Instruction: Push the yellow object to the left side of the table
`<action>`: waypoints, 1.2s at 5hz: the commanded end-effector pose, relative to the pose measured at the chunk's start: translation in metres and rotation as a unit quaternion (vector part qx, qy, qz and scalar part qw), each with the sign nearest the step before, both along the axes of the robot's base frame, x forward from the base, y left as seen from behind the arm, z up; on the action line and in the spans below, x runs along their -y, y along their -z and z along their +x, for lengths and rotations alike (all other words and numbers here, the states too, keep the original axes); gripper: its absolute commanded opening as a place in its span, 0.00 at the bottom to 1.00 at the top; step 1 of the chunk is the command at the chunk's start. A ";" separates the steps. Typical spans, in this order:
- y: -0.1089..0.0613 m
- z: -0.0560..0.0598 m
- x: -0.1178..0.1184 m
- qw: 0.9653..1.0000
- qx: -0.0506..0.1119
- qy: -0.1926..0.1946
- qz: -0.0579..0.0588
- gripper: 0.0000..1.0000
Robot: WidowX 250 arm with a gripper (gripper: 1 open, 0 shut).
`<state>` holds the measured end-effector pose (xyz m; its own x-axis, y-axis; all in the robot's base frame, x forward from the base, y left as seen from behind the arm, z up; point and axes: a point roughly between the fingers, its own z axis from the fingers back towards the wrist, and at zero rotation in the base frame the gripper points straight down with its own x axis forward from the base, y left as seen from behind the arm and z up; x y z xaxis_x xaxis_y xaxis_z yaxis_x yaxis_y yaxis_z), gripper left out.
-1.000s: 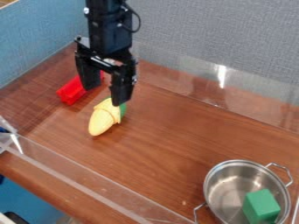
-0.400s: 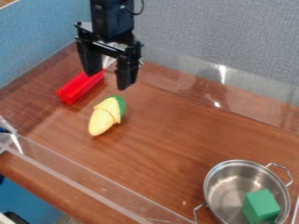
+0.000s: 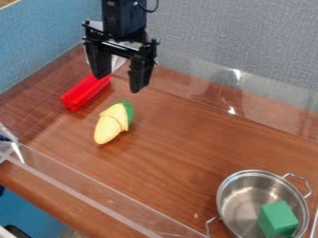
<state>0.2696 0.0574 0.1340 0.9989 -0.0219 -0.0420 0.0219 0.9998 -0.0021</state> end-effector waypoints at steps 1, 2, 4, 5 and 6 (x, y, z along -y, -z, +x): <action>-0.011 -0.003 -0.007 1.000 0.013 -0.023 0.005 1.00; -0.006 0.001 -0.026 1.000 0.006 -0.027 0.004 1.00; -0.008 0.005 -0.029 1.000 0.005 -0.009 0.000 1.00; -0.009 0.006 -0.018 1.000 0.002 0.000 -0.002 1.00; -0.012 0.007 -0.008 1.000 0.002 0.010 -0.004 1.00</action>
<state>0.2734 0.0647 0.1256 0.9933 -0.0395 -0.1087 0.0362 0.9988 -0.0318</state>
